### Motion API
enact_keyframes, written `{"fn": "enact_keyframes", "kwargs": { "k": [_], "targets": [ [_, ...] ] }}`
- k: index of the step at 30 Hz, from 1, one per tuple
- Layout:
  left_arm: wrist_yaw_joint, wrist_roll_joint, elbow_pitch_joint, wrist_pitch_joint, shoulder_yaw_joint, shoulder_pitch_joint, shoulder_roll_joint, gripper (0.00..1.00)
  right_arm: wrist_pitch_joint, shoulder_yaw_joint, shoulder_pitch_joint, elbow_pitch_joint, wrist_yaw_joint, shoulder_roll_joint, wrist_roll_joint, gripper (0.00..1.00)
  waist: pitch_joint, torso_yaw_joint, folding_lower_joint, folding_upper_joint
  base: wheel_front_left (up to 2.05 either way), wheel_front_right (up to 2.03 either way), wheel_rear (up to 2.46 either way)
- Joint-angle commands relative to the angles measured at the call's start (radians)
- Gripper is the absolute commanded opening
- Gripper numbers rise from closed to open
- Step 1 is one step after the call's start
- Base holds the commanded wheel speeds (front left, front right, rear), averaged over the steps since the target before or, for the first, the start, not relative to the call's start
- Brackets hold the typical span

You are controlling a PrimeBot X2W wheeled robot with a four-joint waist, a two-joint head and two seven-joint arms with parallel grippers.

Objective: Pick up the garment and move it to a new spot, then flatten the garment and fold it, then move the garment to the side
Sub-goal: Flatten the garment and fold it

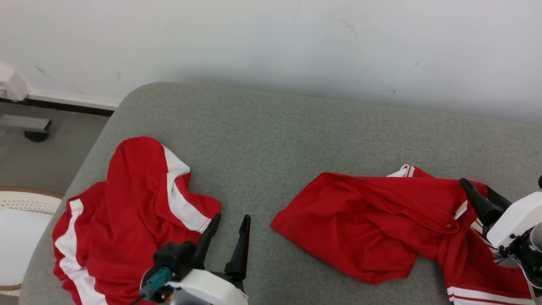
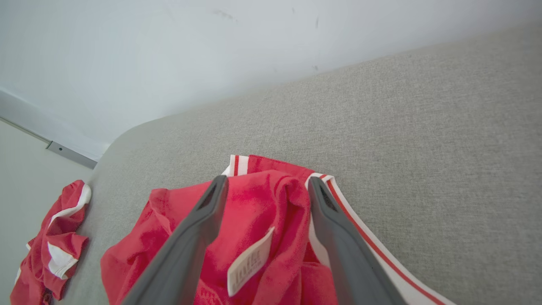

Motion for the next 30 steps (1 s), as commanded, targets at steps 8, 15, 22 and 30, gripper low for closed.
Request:
{"fn": "enact_keyframes", "kwargs": {
  "k": [8, 15, 22, 30],
  "targets": [
    [-0.004, 0.013, -0.001, 0.0, 0.011, 0.031, 0.004, 1.0, -0.249, 0.046, 0.066, -0.162, -0.002, -0.024, -0.023, 1.0, -0.052, -0.083, -0.0001, 0.0, 0.0, 0.0, 0.0],
    [0.004, 0.015, -0.007, 0.0, 0.025, 0.057, 0.01, 1.0, -0.521, 0.047, 0.194, -0.259, -0.002, -0.006, -0.17, 1.0, -0.083, -0.172, -0.0001, 0.0, 0.0, 0.0, 0.0],
    [0.009, 0.021, -0.026, 0.0, 0.04, 0.07, 0.012, 1.0, -0.647, -0.047, 0.348, -0.312, -0.002, 0.077, -0.357, 1.0, -0.092, -0.217, -0.0001, 0.0, 0.0, 0.0, 0.0],
    [0.013, 0.031, -0.053, 0.0, 0.067, 0.082, 0.012, 1.0, -0.655, -0.115, 0.45, -0.339, -0.002, 0.176, -0.471, 1.0, -0.079, -0.244, -0.0001, 0.0, 0.0, 0.0, 0.0]
  ]
}}
